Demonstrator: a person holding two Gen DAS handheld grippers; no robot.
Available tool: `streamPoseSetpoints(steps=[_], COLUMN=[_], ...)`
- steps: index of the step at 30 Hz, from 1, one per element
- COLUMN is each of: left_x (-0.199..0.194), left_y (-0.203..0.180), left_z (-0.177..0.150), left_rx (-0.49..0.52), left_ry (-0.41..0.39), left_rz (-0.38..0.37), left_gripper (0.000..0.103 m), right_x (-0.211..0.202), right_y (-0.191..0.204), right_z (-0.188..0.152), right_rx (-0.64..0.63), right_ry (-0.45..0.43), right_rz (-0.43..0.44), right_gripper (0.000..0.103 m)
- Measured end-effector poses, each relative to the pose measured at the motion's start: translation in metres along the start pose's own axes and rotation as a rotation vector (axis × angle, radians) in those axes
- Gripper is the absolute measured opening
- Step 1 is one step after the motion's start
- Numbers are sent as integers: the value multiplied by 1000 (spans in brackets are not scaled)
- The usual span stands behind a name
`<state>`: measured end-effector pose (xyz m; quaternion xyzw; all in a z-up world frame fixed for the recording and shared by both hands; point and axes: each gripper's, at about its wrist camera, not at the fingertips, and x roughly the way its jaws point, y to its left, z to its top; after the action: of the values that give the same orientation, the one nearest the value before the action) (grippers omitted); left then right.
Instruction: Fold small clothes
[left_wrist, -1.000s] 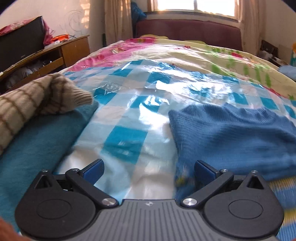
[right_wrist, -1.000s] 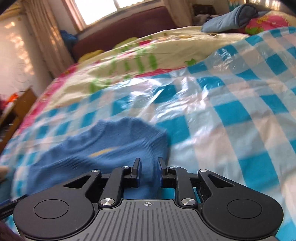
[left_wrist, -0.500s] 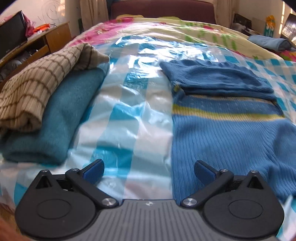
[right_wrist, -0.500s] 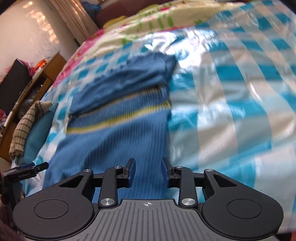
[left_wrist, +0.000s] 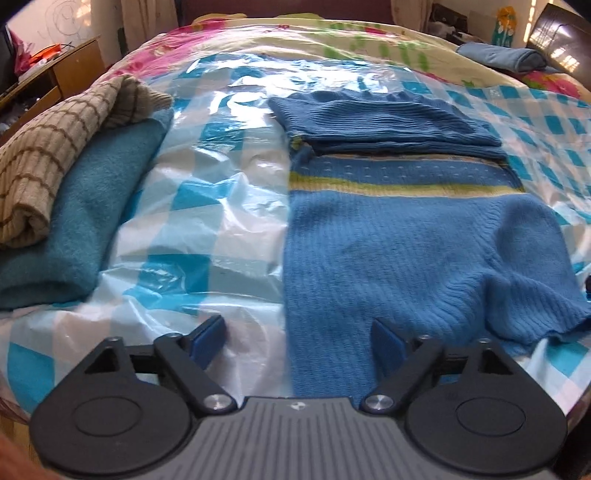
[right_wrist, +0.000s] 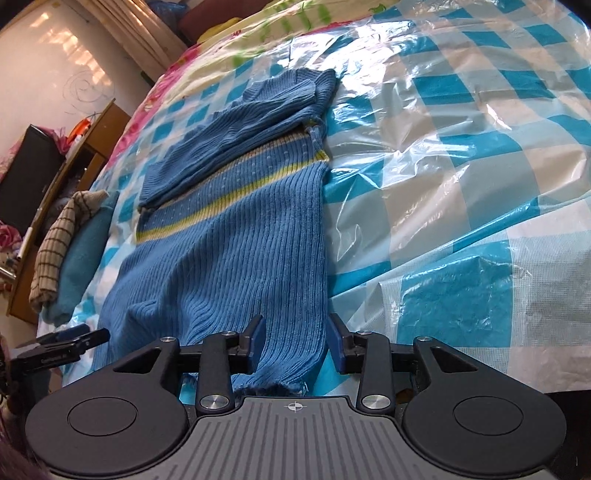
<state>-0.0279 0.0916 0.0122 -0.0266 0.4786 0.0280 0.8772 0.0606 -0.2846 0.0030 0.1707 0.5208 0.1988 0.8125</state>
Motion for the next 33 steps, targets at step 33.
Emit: streamPoseSetpoints(steps=[33], left_x=[12], left_y=[15], left_z=[4], left_rx=[-167], left_ry=[81], left_rz=[-280], left_gripper=[69], right_x=[22], right_y=[-9], right_z=[11], right_rx=[41], right_ry=[76], right_rz=[56], right_gripper=[39])
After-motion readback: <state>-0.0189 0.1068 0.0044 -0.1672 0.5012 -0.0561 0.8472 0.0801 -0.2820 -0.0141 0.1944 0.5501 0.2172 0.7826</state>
